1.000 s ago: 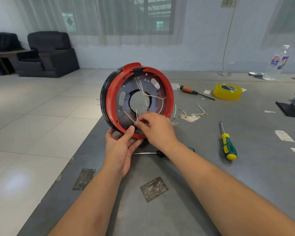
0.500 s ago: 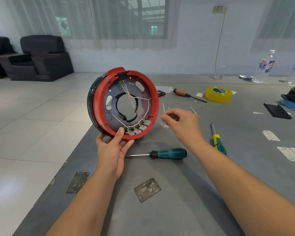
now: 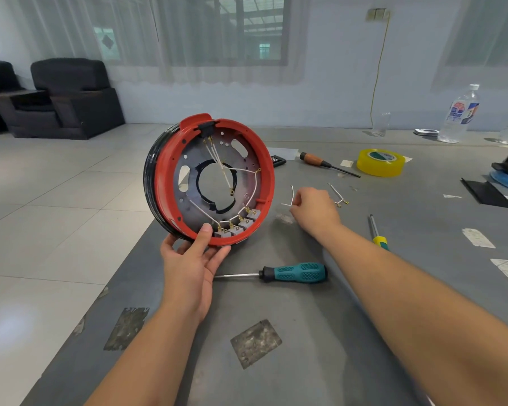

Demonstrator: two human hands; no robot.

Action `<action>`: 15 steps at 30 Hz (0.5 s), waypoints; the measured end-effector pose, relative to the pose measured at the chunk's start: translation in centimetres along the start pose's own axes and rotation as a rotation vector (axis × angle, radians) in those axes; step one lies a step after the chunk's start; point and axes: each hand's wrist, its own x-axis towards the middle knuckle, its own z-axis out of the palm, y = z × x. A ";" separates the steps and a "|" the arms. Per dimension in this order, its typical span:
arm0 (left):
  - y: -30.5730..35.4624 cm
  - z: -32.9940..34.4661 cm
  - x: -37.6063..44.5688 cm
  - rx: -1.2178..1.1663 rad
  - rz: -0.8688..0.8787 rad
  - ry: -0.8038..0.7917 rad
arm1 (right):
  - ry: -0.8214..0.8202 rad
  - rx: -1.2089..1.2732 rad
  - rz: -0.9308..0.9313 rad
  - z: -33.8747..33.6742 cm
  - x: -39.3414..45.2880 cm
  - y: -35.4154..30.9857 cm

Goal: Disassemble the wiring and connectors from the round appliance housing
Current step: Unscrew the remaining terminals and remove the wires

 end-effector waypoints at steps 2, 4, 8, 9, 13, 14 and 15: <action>-0.1 -0.1 0.2 -0.001 0.006 -0.006 | 0.007 -0.043 -0.025 0.3 1.3 -0.7; -0.2 -0.2 0.3 -0.005 0.014 -0.007 | -0.006 -0.087 -0.056 0.6 2.3 -1.3; -0.3 -0.1 0.4 -0.012 0.021 -0.002 | -0.063 -0.170 -0.097 1.5 3.5 -1.7; -0.3 -0.1 0.5 -0.014 0.020 -0.001 | -0.081 -0.188 -0.107 1.8 3.7 -1.6; -0.2 0.0 0.4 -0.014 0.017 0.001 | -0.141 -0.228 -0.128 2.3 3.7 -1.5; -0.1 0.0 0.4 -0.013 0.019 0.003 | -0.151 -0.236 -0.133 2.2 3.6 -1.6; -0.1 0.0 0.4 -0.015 0.020 0.005 | -0.156 -0.248 -0.144 2.2 3.5 -1.6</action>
